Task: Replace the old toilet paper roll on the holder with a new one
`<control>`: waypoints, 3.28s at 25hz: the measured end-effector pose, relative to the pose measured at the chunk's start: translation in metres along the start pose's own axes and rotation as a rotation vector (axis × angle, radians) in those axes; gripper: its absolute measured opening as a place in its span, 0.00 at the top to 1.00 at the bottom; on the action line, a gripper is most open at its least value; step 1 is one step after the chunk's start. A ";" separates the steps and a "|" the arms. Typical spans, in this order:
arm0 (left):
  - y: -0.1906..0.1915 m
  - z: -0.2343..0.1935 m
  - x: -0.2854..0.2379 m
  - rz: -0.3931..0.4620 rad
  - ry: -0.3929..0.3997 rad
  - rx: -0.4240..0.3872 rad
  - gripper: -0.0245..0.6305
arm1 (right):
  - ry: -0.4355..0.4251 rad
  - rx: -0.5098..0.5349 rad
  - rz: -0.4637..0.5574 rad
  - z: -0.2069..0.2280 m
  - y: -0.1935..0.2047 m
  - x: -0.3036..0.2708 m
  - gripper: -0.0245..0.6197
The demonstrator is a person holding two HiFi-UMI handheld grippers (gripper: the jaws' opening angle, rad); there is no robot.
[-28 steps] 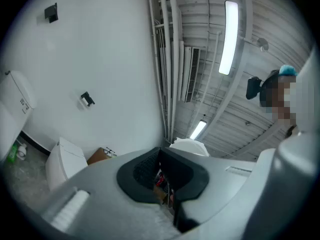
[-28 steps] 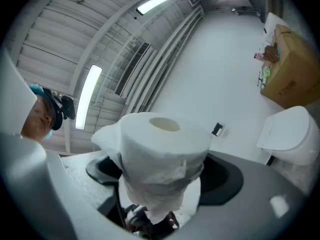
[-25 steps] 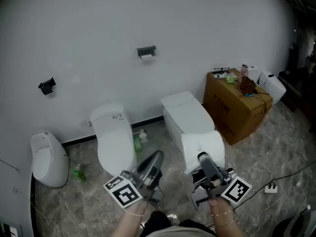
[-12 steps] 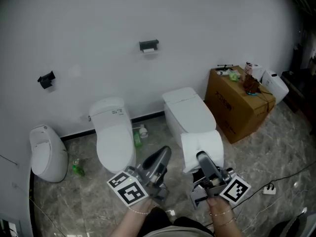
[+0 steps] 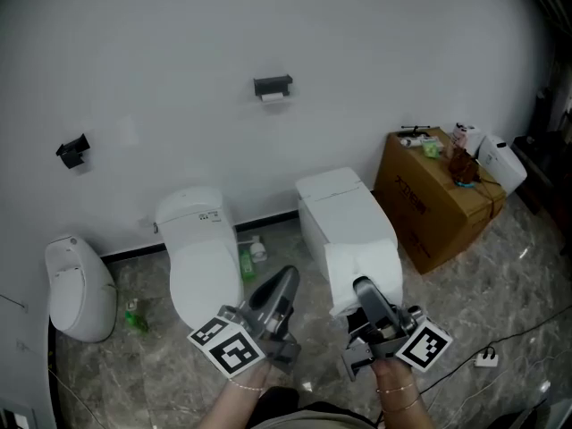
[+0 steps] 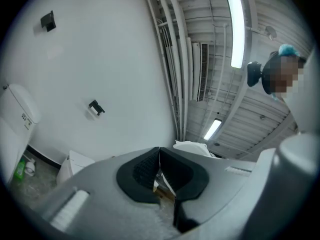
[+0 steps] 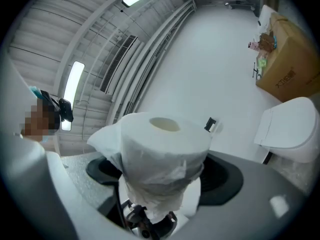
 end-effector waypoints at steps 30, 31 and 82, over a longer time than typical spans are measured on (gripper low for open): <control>-0.081 -0.250 -0.099 -0.022 0.089 0.018 0.95 | 0.114 -0.006 0.002 0.131 -0.006 -0.261 0.26; -0.082 -0.260 -0.107 -0.023 0.082 0.016 0.95 | 0.110 -0.013 -0.006 0.139 -0.010 -0.272 0.26; -0.162 -0.611 -0.397 -0.035 0.059 0.056 0.95 | -0.004 -0.008 -0.062 0.343 -0.187 -0.653 0.26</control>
Point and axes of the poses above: the fingertips, and each gripper's own axes: x backward along the fingers, z to its right, y out of its underside, the point moved 3 cm from there along x, backward along the fingers, and after that the axes turned 12 degrees about y, right-handed, at the moved point
